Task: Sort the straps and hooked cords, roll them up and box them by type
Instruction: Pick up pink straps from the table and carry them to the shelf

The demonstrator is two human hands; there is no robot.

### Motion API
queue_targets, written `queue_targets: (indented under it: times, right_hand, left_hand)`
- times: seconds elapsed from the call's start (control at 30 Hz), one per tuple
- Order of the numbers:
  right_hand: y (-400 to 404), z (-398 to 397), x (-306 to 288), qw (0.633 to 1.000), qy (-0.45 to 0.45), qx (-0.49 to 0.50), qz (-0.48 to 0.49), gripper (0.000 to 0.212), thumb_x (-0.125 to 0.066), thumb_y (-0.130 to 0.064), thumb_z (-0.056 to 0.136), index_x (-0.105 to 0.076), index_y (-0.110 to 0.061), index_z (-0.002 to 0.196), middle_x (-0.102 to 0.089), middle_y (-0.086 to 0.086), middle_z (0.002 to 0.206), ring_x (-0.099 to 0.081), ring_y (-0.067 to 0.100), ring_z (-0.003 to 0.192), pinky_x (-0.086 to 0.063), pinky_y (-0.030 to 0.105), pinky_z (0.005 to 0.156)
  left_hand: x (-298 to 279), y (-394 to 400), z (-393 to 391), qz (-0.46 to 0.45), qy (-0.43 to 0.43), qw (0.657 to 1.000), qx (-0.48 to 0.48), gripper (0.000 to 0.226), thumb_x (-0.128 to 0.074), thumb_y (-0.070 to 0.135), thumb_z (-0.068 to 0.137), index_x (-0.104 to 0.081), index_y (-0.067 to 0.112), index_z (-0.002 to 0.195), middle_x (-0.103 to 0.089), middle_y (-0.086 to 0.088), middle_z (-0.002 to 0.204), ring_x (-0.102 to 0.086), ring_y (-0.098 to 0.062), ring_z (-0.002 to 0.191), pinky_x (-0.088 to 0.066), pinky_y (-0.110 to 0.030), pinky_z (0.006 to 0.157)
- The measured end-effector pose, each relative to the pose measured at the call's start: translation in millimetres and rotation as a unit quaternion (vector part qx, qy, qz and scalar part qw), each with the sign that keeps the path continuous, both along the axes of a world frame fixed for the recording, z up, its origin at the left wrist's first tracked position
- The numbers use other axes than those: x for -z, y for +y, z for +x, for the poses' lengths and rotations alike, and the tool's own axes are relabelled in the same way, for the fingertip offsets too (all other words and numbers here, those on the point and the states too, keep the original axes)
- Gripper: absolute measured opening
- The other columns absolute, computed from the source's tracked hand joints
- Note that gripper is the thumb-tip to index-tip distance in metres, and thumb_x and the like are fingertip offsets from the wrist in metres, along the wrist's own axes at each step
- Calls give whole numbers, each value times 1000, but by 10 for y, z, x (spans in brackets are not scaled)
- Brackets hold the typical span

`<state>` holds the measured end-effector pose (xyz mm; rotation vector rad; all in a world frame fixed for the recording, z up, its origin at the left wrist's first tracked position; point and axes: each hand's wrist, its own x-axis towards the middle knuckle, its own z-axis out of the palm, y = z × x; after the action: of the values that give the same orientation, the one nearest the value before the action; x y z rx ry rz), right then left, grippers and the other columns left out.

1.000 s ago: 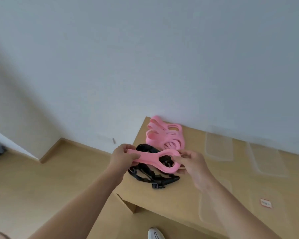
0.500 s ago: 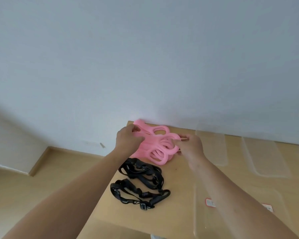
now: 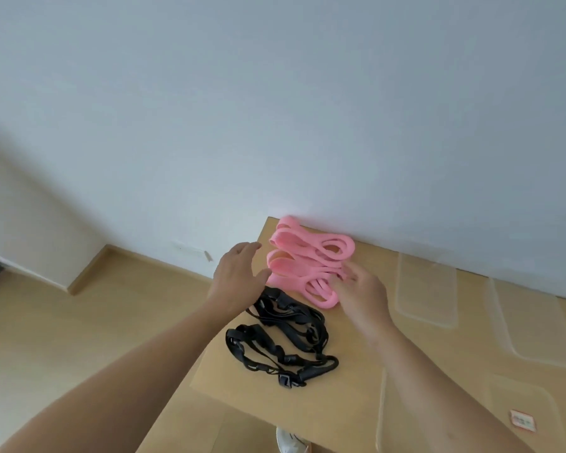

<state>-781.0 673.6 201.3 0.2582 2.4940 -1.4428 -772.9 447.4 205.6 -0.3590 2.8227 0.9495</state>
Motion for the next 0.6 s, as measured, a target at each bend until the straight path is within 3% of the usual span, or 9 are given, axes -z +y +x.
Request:
queue_targets:
  times: [0.13, 0.23, 0.37, 0.6]
  right_hand:
    - [-600, 289, -25, 988, 54, -132, 59, 42, -62, -33, 96, -58, -27, 138, -68, -7, 120, -62, 13, 112, -52, 32, 96]
    - [-1155, 541, -74, 965, 98, -227, 86, 40, -66, -25, 94, -62, -12, 131, -67, 3, 126, -59, 20, 118, -48, 38, 102]
    - [-1962, 1084, -49, 909, 126, -377, 126, 52, -63, -33, 96, -52, -19, 144, -52, -5, 147, -44, 13, 138, -35, 33, 117]
    - [-3168, 2595, 189, 789, 128, -572, 182, 54, -63, -35, 96, -49, -23, 146, -48, -5, 151, -42, 15, 140, -33, 30, 114]
  left_hand:
    - [68, -434, 693, -18, 17, 999, -38, 56, -63, 34, 98, -47, 22, 150, -43, 1, 157, -36, -19, 146, -31, -35, 118]
    - [132, -812, 1319, -44, 8, 995, -88, 56, -61, 36, 99, -45, 22, 151, -41, -1, 158, -33, -20, 148, -27, -34, 120]
    - [254, -1398, 2434, -42, -4, 979, -198, 55, -65, 36, 97, -50, 19, 147, -48, -5, 153, -41, -25, 142, -34, -36, 118]
    - [455, -2109, 4775, -23, -56, 902, -427, 57, -65, 39, 96, -49, 20, 148, -48, -2, 150, -40, -25, 140, -35, -35, 115]
